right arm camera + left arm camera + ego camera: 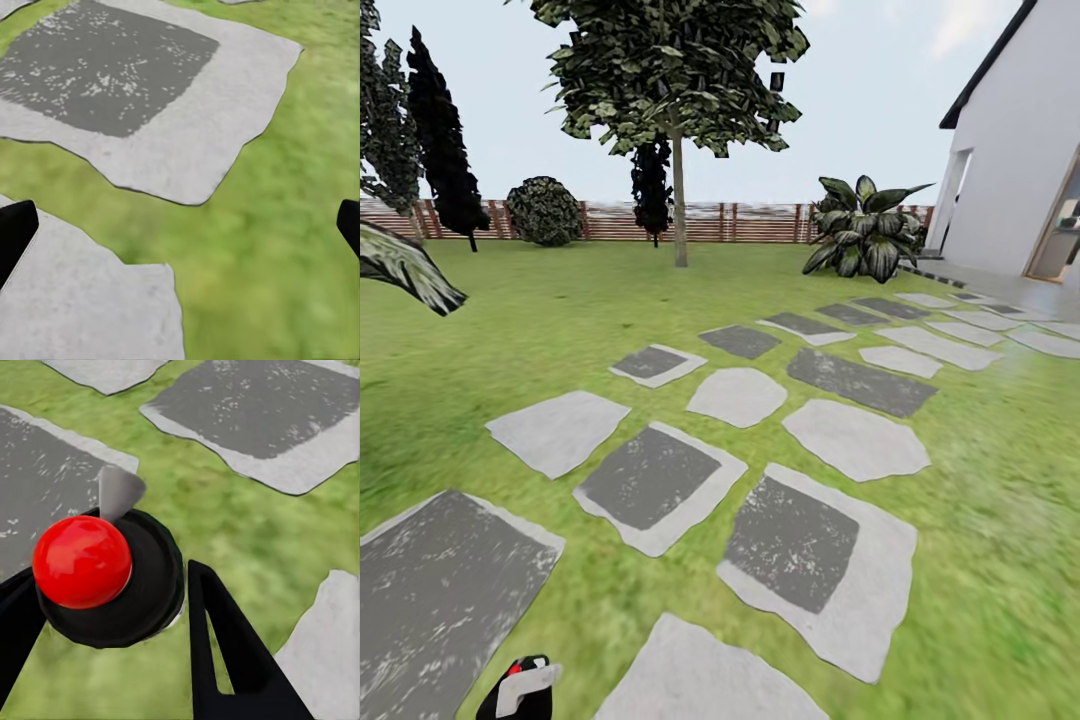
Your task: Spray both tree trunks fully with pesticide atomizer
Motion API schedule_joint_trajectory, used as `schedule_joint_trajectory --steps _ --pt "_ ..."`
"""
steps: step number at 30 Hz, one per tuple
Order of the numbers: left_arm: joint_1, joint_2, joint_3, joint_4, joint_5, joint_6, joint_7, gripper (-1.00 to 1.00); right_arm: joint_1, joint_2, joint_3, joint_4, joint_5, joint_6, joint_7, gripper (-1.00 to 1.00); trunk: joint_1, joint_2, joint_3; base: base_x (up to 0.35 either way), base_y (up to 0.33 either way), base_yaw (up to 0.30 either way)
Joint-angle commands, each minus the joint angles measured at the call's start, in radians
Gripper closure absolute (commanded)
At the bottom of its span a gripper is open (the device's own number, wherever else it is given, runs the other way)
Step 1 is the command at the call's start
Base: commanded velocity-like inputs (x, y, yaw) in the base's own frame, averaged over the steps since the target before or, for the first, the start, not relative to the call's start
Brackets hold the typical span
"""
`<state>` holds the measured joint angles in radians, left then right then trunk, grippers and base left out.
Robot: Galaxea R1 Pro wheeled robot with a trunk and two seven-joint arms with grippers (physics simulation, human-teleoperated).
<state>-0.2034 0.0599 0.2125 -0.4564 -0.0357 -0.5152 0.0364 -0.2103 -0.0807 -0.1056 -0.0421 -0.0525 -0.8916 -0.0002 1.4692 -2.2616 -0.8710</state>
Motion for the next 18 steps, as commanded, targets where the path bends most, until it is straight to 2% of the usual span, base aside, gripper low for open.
schedule_joint_trajectory --steps 1,18 --pt "-0.001 0.000 0.001 0.001 -0.004 -0.003 0.003 1.00 -0.001 0.000 -0.002 0.001 -0.003 -0.003 0.002 -1.00 0.000 0.000 -0.001 0.340 0.000 0.000" --pt "-0.001 -0.003 0.001 0.004 -0.005 -0.003 0.005 1.00 0.000 0.000 -0.002 0.001 -0.003 -0.003 0.002 -1.00 0.000 0.000 -0.001 0.340 0.000 0.000"
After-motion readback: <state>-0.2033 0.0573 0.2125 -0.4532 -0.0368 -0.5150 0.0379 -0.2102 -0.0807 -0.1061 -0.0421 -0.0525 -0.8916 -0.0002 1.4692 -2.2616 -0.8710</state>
